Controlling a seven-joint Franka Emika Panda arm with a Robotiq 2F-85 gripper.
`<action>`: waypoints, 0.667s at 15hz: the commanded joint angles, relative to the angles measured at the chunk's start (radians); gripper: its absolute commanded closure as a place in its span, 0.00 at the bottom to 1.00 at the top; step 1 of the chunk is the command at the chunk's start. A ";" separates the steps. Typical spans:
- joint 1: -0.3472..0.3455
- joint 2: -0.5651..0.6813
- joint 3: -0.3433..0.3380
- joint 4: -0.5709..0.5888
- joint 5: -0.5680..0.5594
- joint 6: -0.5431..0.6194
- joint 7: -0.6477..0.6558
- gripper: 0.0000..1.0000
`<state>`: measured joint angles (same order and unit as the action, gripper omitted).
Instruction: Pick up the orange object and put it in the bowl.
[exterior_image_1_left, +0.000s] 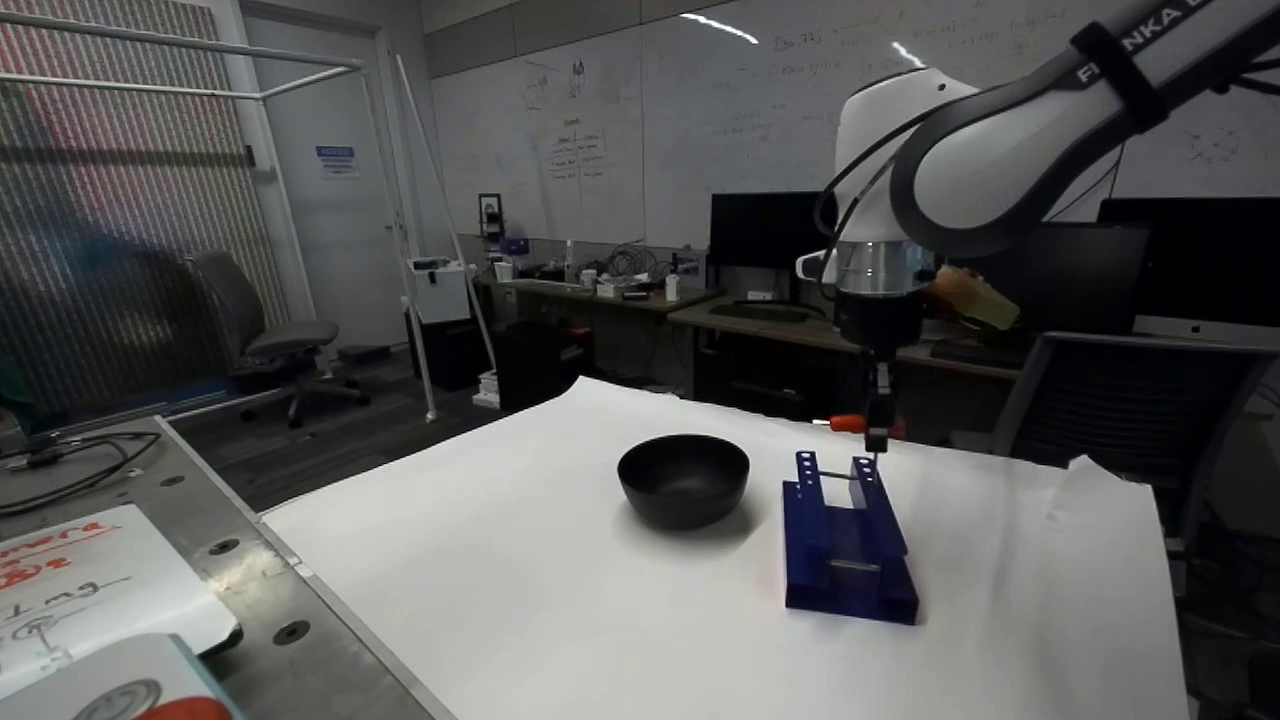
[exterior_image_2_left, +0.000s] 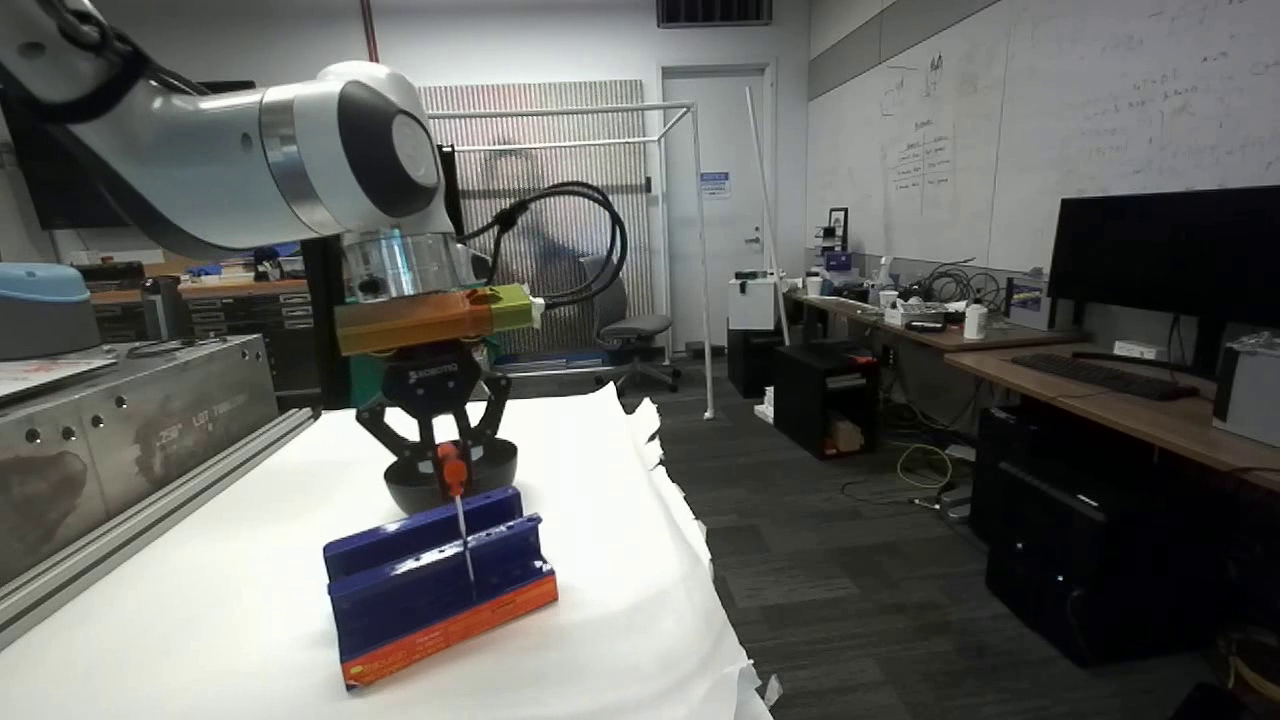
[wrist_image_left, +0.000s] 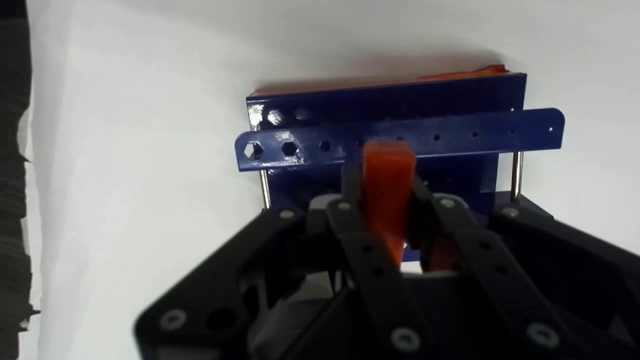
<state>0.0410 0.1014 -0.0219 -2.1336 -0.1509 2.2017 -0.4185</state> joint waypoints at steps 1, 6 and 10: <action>-0.002 -0.095 0.019 0.006 -0.081 -0.042 0.060 0.87; 0.003 -0.204 0.040 0.011 -0.156 -0.098 0.202 0.86; -0.008 -0.208 0.016 0.016 0.043 0.011 0.220 0.87</action>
<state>0.0442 -0.1057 0.0067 -2.1258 -0.2108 2.1508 -0.2154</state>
